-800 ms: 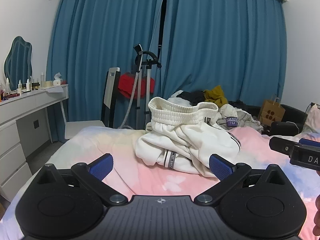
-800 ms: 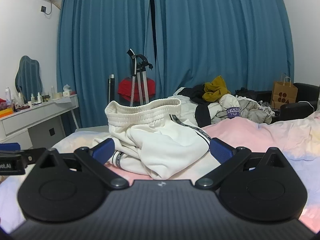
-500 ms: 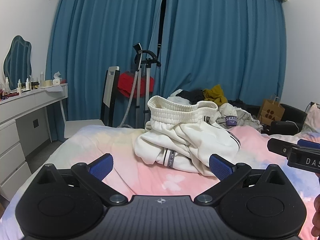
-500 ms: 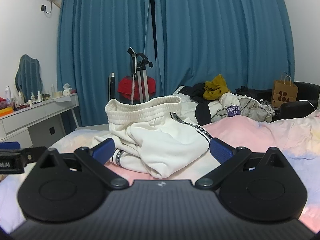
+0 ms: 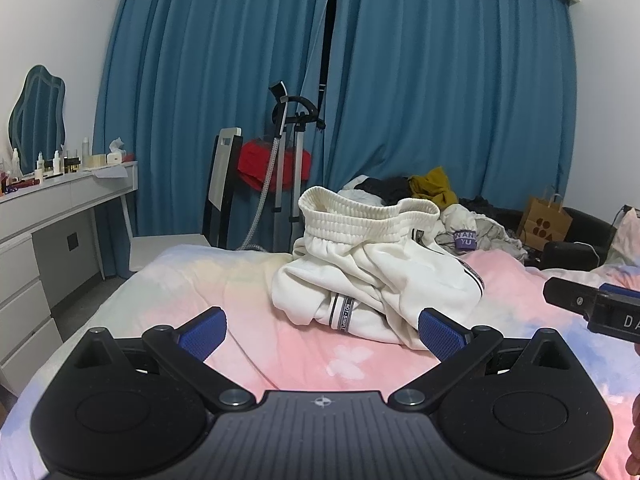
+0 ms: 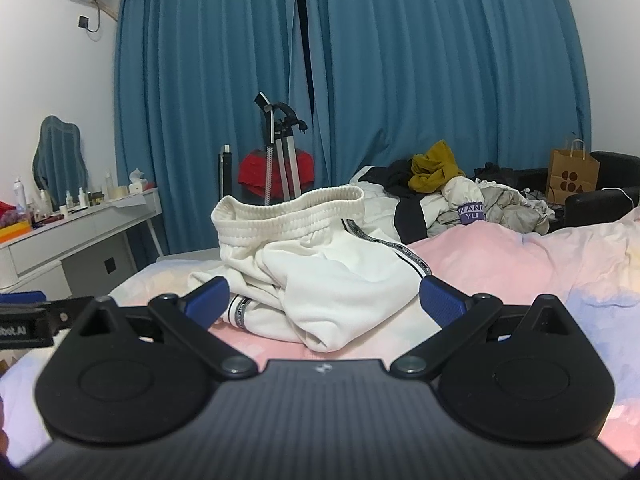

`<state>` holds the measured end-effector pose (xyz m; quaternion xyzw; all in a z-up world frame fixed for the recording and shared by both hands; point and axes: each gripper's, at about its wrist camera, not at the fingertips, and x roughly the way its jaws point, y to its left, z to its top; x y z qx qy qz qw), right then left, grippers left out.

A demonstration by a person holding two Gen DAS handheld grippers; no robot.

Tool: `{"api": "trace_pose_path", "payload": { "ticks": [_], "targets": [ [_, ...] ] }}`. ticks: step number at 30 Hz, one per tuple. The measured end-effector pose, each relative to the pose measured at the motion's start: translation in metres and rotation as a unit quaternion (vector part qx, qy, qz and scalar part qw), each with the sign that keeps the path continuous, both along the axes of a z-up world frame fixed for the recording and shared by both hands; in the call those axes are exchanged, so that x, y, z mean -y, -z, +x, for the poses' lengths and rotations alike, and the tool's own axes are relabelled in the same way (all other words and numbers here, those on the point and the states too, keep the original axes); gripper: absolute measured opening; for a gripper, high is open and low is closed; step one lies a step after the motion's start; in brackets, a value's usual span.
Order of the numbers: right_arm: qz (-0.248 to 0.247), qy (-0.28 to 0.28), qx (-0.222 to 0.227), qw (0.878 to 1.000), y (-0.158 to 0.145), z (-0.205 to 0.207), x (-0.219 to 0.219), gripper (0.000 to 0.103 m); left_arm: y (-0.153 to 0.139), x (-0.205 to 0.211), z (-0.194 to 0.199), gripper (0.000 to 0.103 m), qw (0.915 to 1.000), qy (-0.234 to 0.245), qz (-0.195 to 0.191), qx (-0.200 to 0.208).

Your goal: Fold clothes

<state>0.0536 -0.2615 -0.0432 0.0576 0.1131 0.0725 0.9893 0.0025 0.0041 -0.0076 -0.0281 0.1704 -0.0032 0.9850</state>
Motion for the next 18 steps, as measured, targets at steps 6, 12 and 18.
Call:
{"api": "trace_pose_path", "payload": {
  "ticks": [6,12,18],
  "targets": [
    [0.006,0.003,0.007,1.000,-0.001,-0.001,0.001,0.103,0.003,0.000,0.002,0.103,1.0000,-0.001,0.002,-0.005],
    [0.002,0.005,0.007,1.000,0.001,-0.001,0.000,0.103,0.005,-0.004,0.004,0.103,1.0000,0.000,-0.005,-0.008],
    [-0.001,0.010,0.003,1.000,0.002,-0.001,0.000,0.103,0.010,-0.011,0.032,0.103,0.9993,0.003,-0.007,-0.038]
  ]
}}
